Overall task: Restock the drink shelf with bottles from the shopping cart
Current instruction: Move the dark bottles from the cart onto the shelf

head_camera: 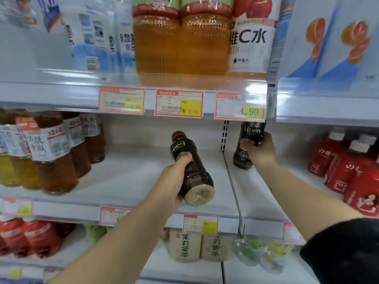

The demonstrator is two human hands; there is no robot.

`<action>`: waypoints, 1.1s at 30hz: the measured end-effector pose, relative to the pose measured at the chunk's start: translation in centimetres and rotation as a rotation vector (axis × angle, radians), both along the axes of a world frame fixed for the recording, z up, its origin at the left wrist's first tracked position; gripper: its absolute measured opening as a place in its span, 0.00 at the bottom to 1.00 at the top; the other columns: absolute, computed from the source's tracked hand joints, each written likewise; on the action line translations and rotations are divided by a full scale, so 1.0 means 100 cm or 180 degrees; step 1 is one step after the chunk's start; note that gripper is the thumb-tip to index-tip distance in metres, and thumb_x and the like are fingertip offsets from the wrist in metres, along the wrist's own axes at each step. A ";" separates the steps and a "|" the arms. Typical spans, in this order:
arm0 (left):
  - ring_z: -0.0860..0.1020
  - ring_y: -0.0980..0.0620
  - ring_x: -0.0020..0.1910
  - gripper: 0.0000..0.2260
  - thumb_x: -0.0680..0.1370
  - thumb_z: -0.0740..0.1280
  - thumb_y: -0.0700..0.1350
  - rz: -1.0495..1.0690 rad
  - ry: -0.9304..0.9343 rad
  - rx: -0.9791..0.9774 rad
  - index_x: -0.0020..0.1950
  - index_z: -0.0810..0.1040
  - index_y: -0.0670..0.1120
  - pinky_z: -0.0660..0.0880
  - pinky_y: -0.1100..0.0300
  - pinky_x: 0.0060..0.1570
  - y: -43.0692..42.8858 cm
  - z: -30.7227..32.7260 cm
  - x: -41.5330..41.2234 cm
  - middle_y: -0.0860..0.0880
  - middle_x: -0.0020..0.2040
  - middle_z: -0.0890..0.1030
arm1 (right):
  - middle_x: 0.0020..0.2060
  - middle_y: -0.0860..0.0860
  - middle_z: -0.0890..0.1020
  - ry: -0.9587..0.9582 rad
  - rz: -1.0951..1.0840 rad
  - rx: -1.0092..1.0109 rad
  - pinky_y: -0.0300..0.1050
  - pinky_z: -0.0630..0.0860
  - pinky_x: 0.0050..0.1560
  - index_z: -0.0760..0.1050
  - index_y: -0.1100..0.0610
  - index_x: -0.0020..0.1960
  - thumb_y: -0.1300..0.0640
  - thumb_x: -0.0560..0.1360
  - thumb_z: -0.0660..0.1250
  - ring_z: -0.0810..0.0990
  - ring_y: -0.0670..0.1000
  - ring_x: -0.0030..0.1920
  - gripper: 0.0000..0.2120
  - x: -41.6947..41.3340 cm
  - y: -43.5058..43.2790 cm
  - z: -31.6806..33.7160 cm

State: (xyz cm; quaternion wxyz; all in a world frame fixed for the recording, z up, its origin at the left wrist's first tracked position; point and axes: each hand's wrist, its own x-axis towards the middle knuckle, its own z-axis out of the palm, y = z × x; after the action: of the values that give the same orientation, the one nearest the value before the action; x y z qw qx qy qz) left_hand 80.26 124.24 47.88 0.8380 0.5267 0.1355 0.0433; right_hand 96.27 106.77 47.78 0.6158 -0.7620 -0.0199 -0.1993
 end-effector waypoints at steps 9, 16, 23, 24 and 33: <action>0.83 0.46 0.38 0.12 0.76 0.65 0.50 -0.0082 0.0037 0.0210 0.55 0.75 0.43 0.78 0.53 0.41 0.006 -0.014 0.015 0.42 0.43 0.83 | 0.57 0.55 0.77 0.0063 0.0297 -0.0874 0.44 0.71 0.50 0.65 0.57 0.67 0.56 0.72 0.70 0.76 0.55 0.54 0.27 0.058 -0.009 -0.011; 0.83 0.46 0.41 0.13 0.75 0.66 0.49 -0.0214 -0.0198 0.0502 0.57 0.74 0.46 0.79 0.51 0.45 0.006 -0.020 0.013 0.43 0.46 0.83 | 0.62 0.59 0.76 0.0329 0.0026 -0.1275 0.43 0.69 0.55 0.66 0.62 0.67 0.56 0.71 0.72 0.74 0.59 0.62 0.29 0.074 0.006 -0.016; 0.83 0.47 0.41 0.13 0.75 0.66 0.49 -0.0413 -0.0201 0.0678 0.58 0.74 0.46 0.78 0.53 0.42 -0.010 -0.012 0.006 0.44 0.46 0.83 | 0.58 0.64 0.76 0.0430 0.0712 -0.0415 0.44 0.74 0.51 0.67 0.65 0.66 0.57 0.74 0.68 0.79 0.55 0.50 0.24 -0.016 -0.006 0.008; 0.84 0.47 0.42 0.13 0.76 0.66 0.49 -0.0463 -0.0195 0.0727 0.58 0.75 0.46 0.79 0.53 0.43 -0.014 -0.011 0.006 0.44 0.47 0.83 | 0.55 0.63 0.78 0.0552 0.1178 -0.0202 0.45 0.76 0.50 0.70 0.63 0.64 0.57 0.75 0.67 0.80 0.55 0.46 0.20 -0.044 -0.009 0.011; 0.77 0.51 0.59 0.12 0.80 0.59 0.46 -0.1021 -0.0438 0.1316 0.63 0.73 0.54 0.75 0.52 0.58 -0.069 -0.003 0.018 0.48 0.58 0.79 | 0.51 0.60 0.83 0.1391 0.2185 0.0445 0.51 0.79 0.52 0.73 0.61 0.59 0.54 0.64 0.71 0.83 0.58 0.49 0.26 -0.118 -0.048 0.005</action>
State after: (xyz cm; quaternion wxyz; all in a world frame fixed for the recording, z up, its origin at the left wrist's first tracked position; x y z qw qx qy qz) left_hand 82.09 117.33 47.62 0.7161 0.6972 -0.0187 -0.0275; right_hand 84.48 101.97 48.23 0.6866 -0.6918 -0.1281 0.1833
